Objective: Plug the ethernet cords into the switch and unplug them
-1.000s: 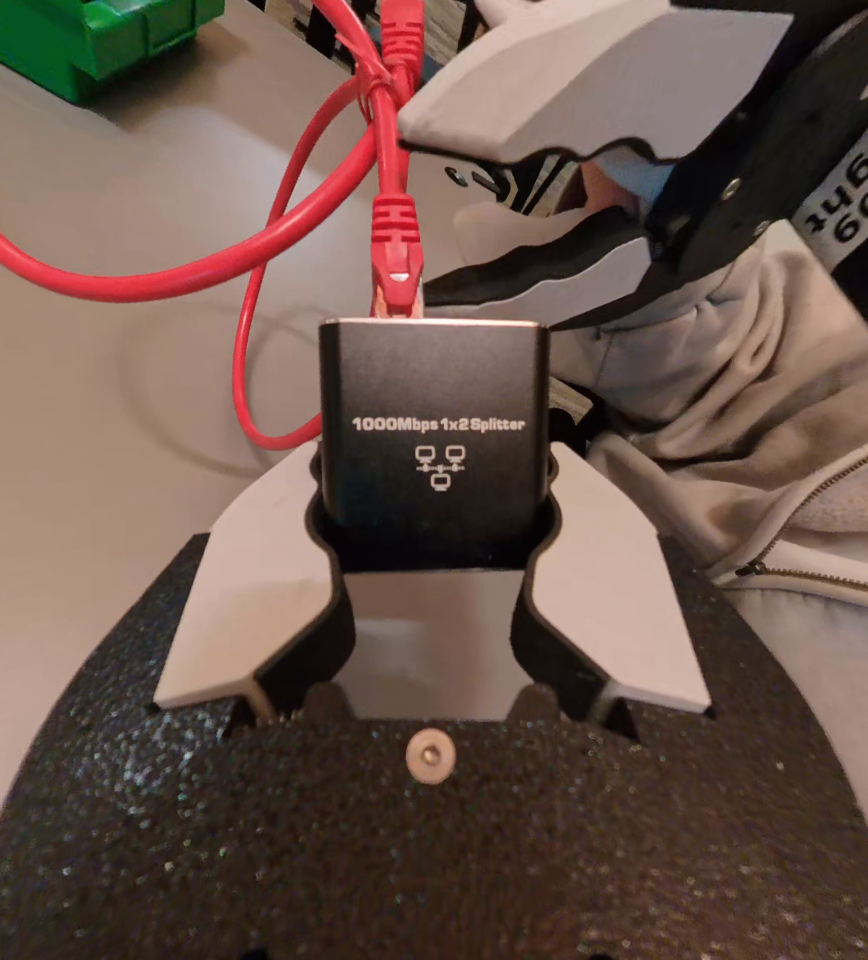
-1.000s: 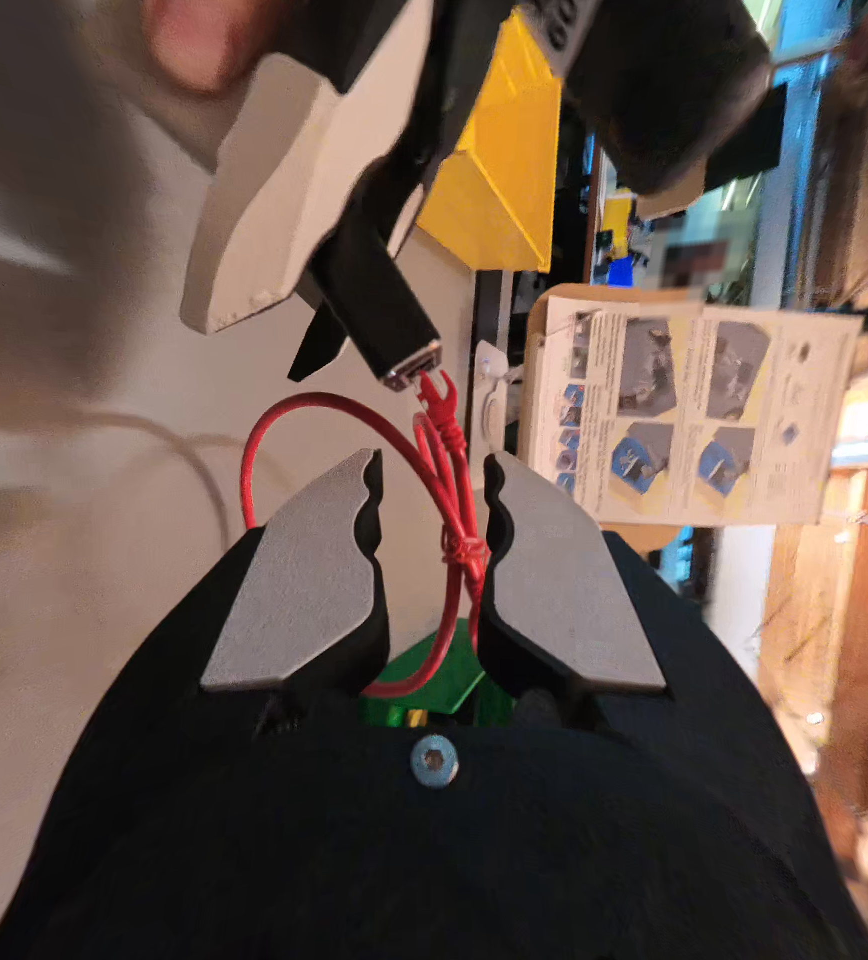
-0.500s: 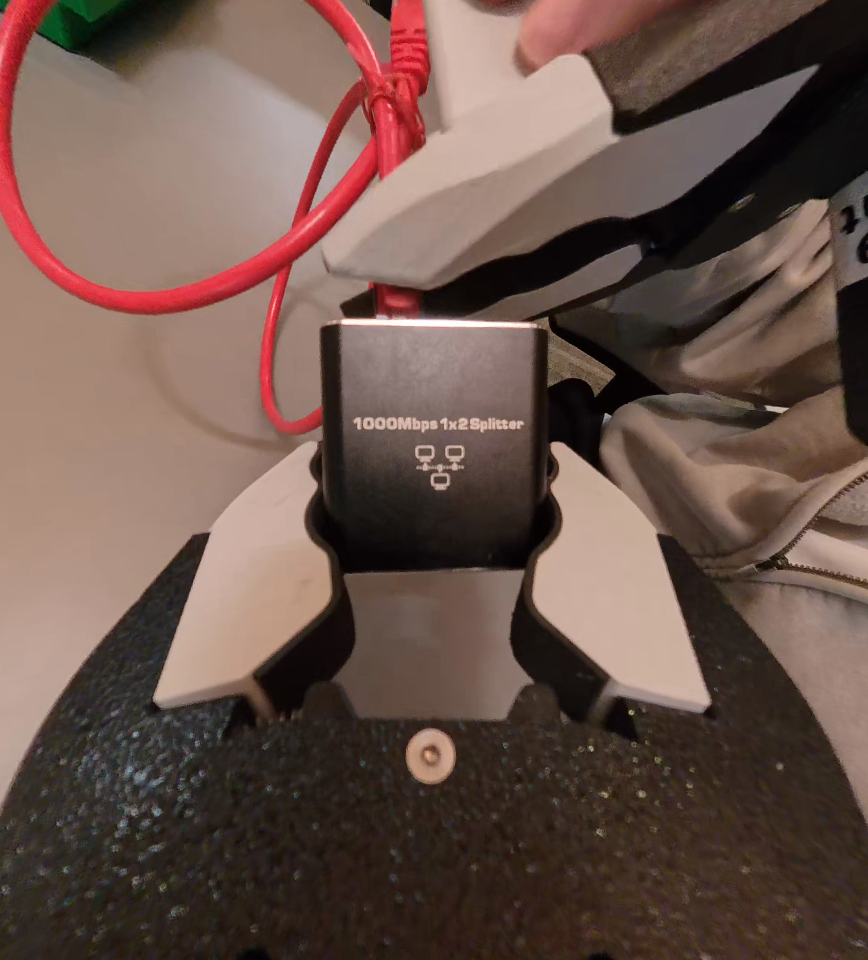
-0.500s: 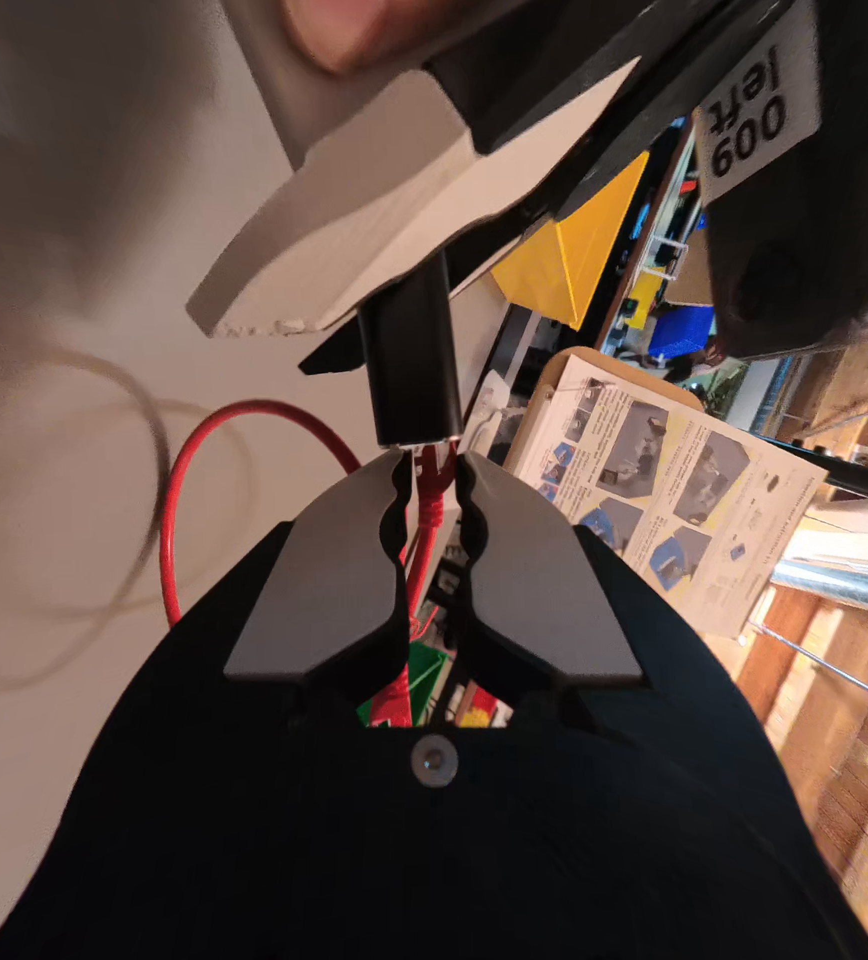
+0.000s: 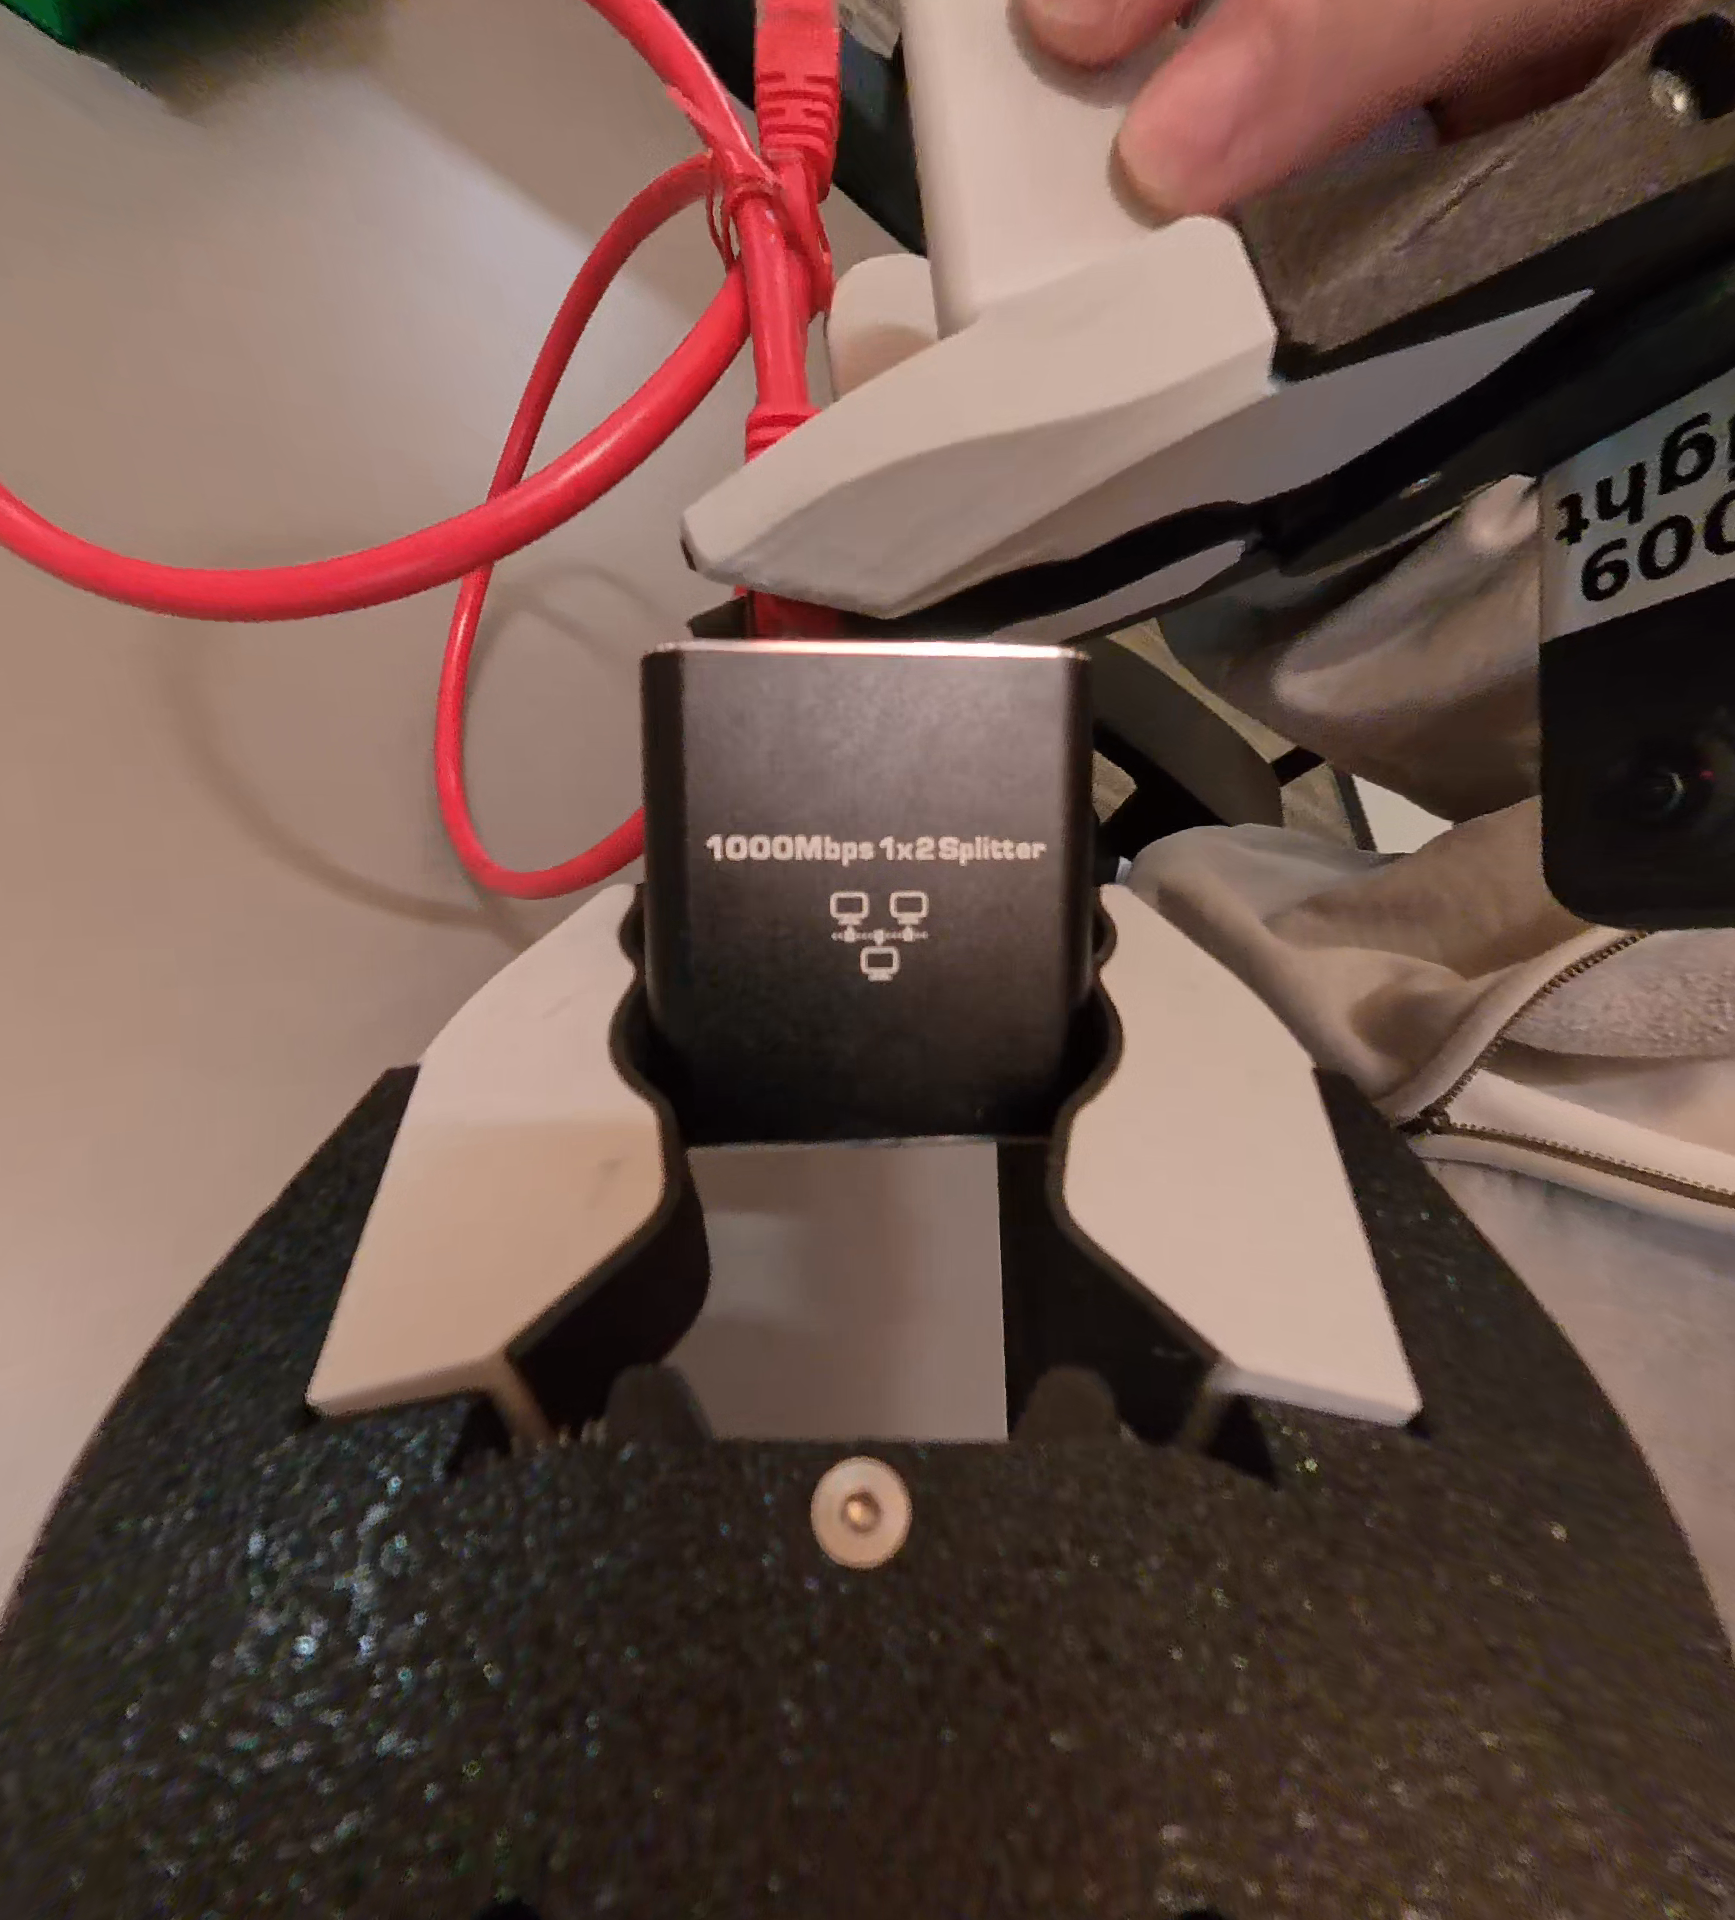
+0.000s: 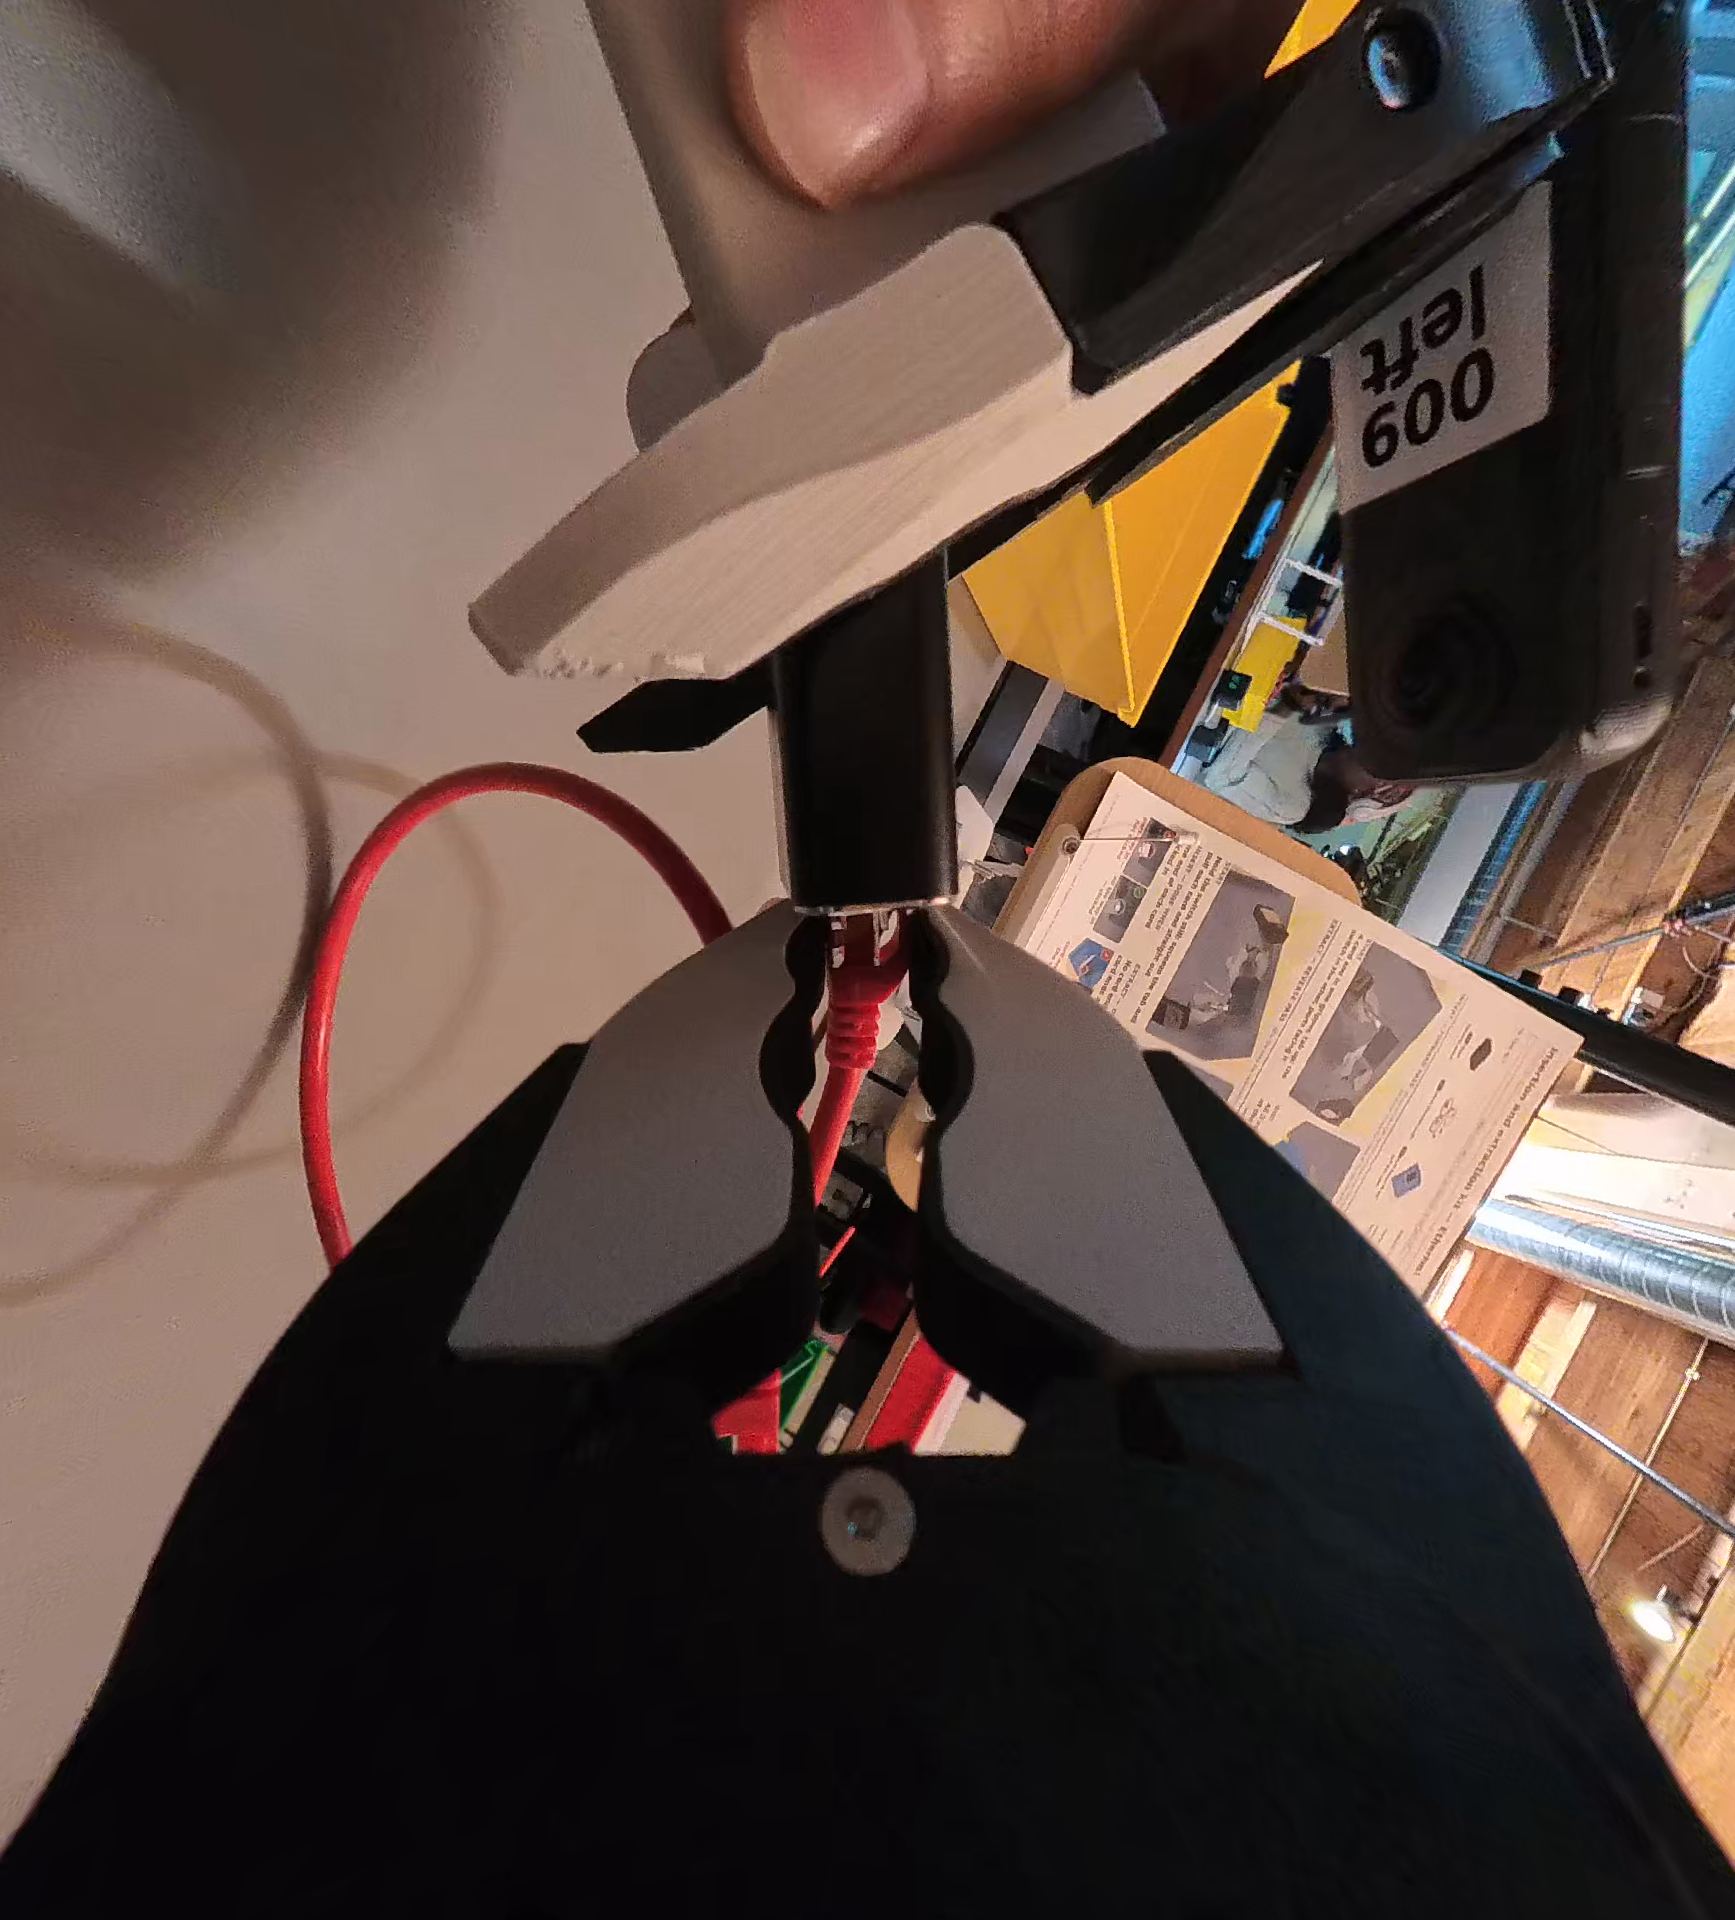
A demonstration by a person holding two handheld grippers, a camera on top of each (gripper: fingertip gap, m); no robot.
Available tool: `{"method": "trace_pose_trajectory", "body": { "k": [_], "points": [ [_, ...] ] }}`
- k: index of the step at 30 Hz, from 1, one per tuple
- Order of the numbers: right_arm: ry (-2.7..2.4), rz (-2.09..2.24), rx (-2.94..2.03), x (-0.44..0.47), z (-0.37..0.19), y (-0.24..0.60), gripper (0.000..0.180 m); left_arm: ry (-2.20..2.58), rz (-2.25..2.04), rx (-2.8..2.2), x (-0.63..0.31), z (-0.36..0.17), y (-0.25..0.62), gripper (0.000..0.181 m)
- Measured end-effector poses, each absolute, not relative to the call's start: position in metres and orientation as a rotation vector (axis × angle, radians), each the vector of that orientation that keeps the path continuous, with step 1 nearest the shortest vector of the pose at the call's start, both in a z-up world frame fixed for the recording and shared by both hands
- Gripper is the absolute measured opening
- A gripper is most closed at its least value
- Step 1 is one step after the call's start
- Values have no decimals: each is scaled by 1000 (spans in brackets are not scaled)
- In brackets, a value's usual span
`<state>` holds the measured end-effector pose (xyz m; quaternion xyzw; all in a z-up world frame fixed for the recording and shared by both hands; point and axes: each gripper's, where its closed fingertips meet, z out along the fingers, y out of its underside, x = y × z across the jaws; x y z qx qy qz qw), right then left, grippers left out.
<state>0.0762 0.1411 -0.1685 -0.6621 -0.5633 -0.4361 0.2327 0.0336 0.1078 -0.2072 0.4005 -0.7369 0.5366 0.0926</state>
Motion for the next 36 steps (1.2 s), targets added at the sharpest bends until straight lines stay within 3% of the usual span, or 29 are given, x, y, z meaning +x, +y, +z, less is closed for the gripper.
{"method": "trace_pose_trajectory", "body": {
  "k": [10, 36],
  "points": [
    [-1669, -1232, -1820, 77, -170, 147, 15, -2139, 1654, 1200, 37, -203, 114, 75],
    [-1441, -1229, -2000, 111, -160, 142, 15, -2072, 2014, 1402, 82, -184, 123, 75]
  ]
}}
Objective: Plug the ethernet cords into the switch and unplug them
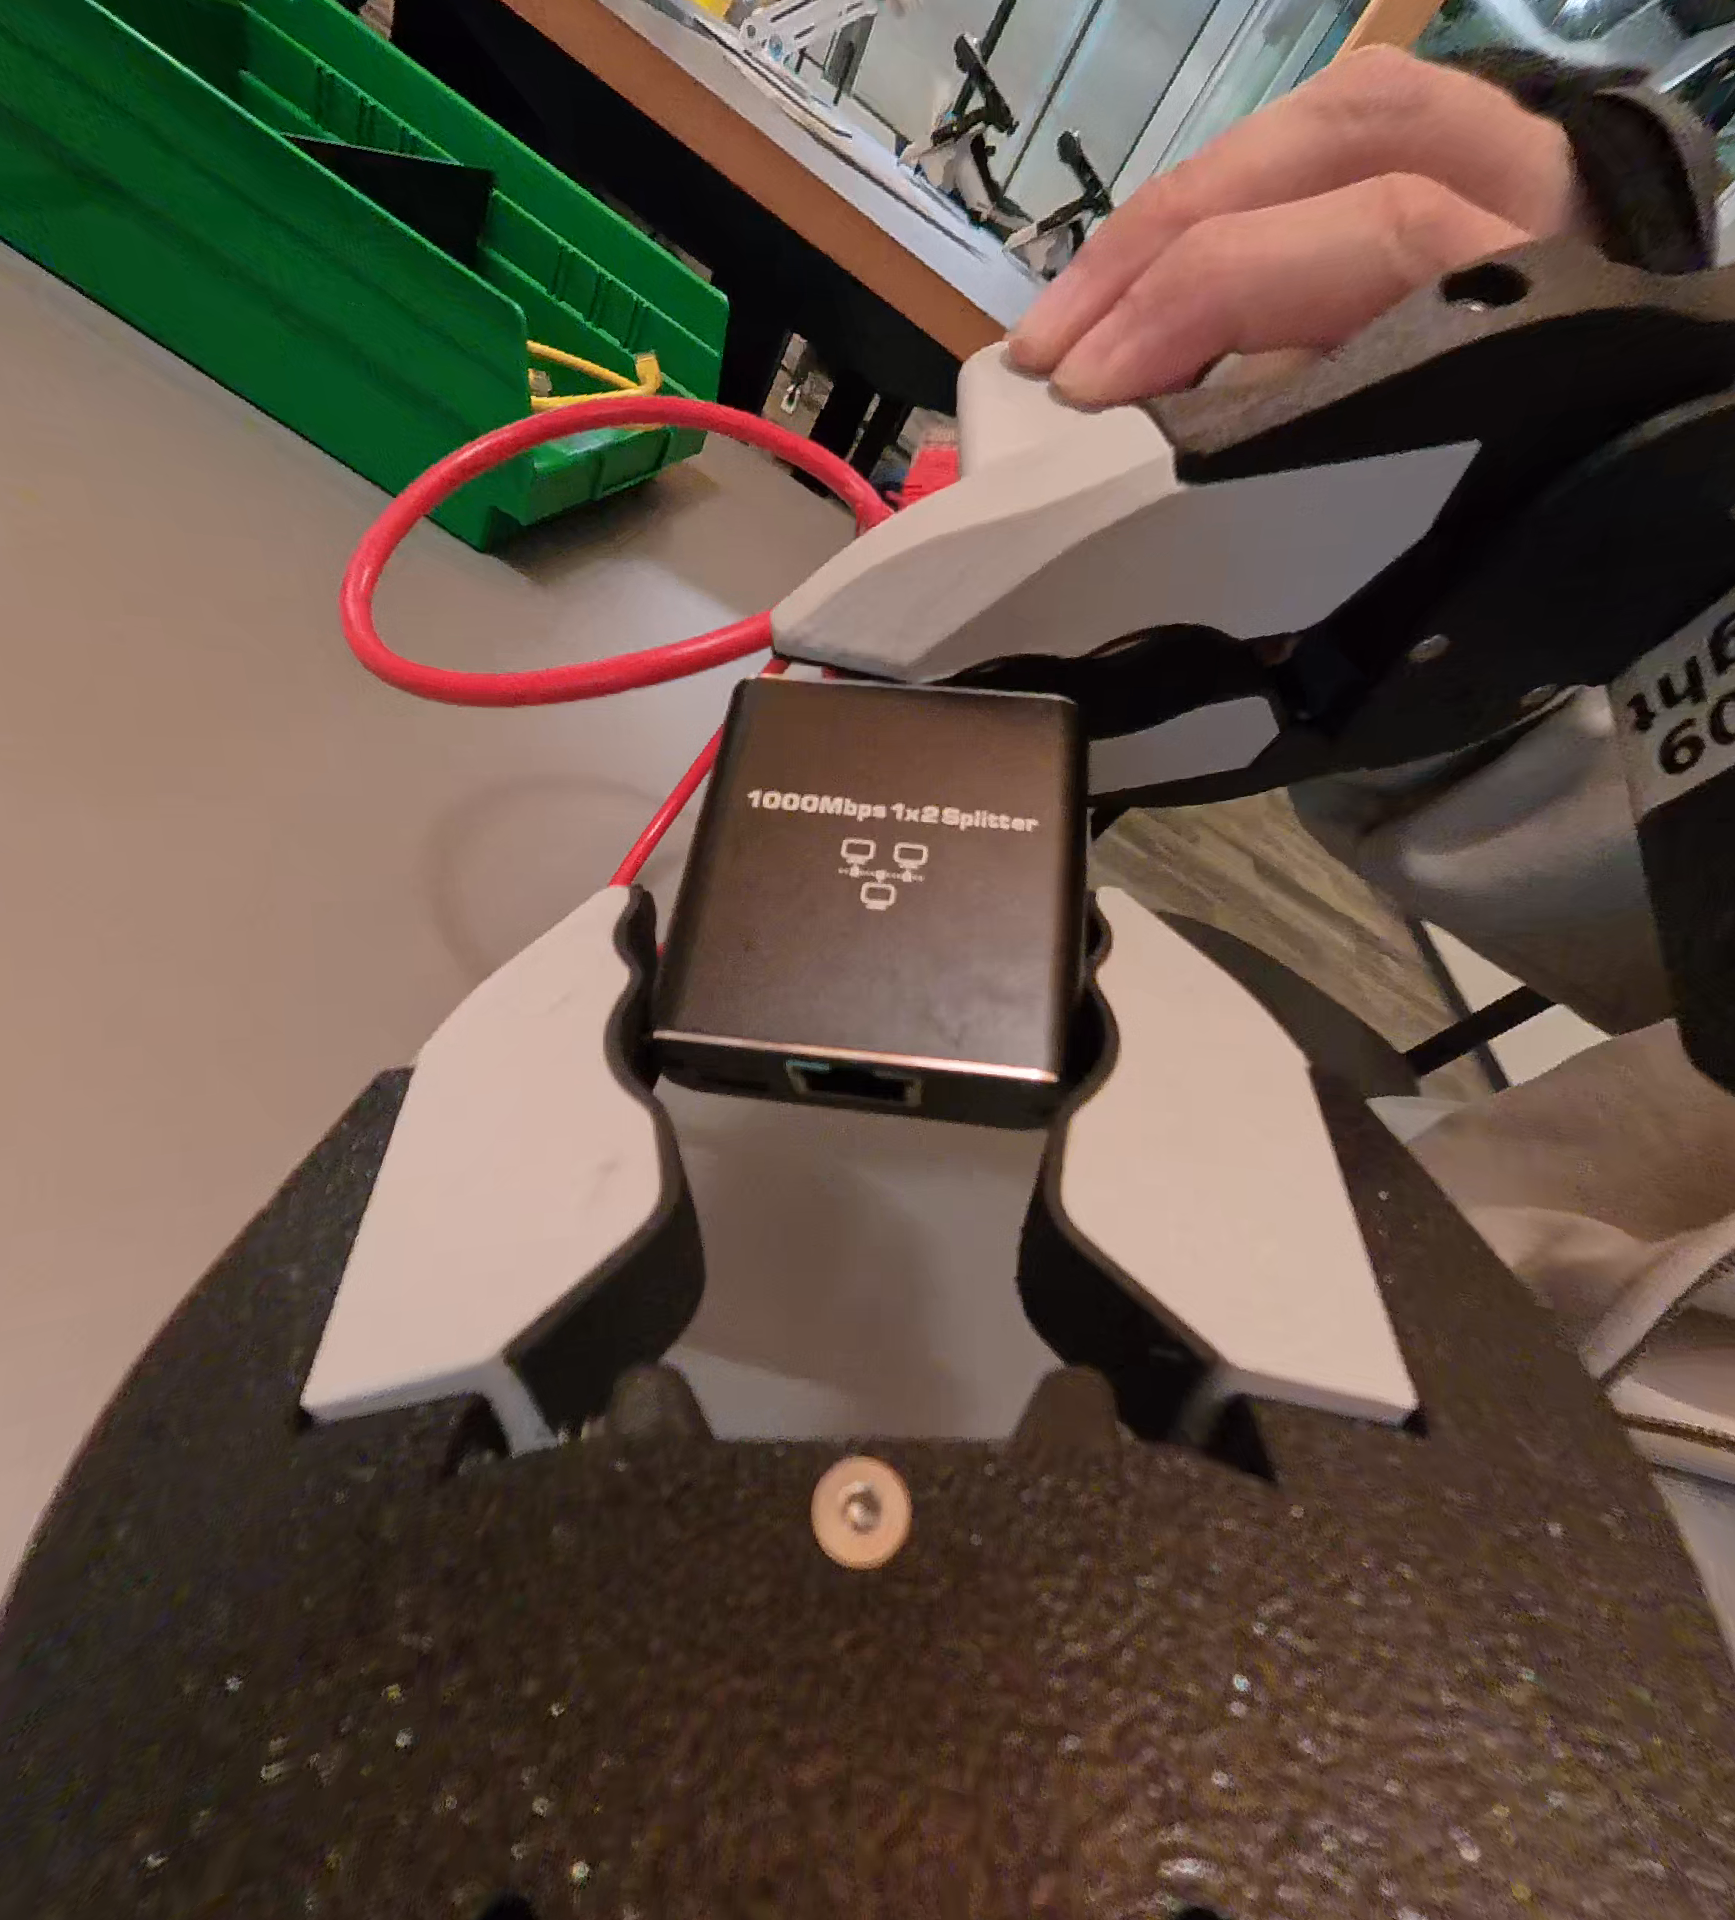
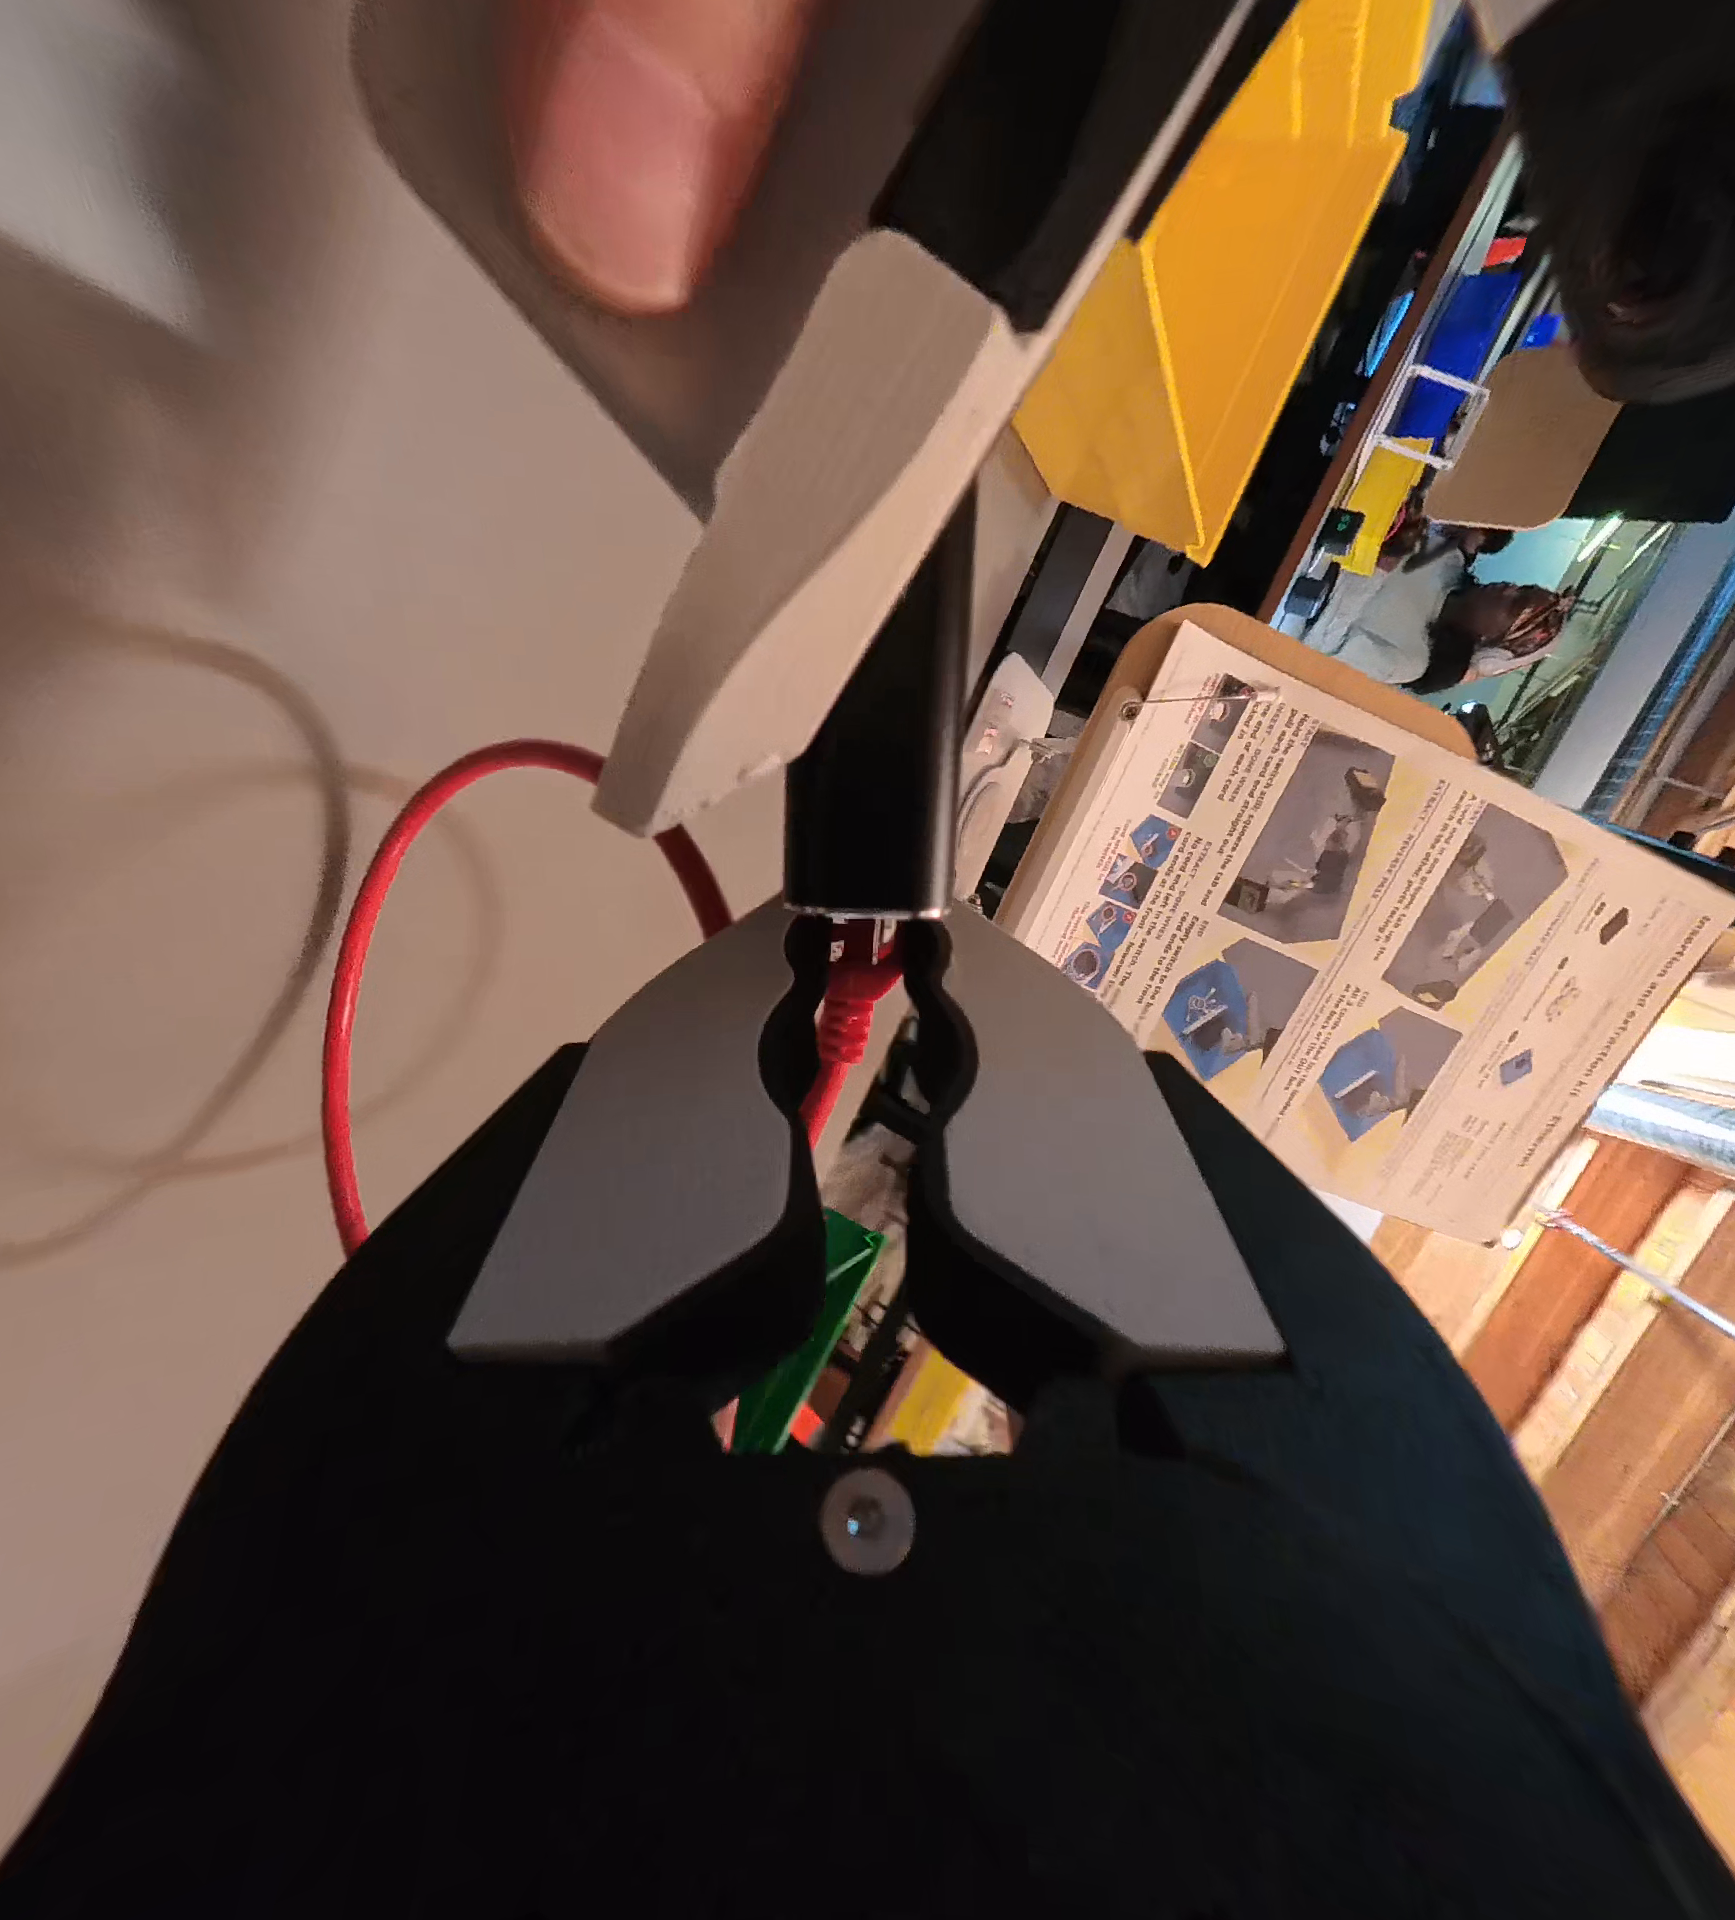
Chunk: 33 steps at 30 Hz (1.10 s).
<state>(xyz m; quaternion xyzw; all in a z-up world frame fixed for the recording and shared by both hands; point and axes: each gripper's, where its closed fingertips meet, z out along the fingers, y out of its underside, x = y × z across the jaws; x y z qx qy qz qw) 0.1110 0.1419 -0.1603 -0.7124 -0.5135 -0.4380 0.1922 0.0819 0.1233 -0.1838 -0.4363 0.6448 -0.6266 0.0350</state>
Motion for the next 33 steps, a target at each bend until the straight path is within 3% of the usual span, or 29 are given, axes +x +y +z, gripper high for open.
{"method": "trace_pose_trajectory", "body": {
  "k": [4, 33],
  "points": [
    [-1510, -1280, -1991, 114, -164, 140, 15, 2002, -1816, -1308, 85, -188, 126, 75],
    [-1486, -1130, -2112, 128, -174, 126, 16, 1647, -2299, -1353, 103, -178, 118, 75]
  ]
}}
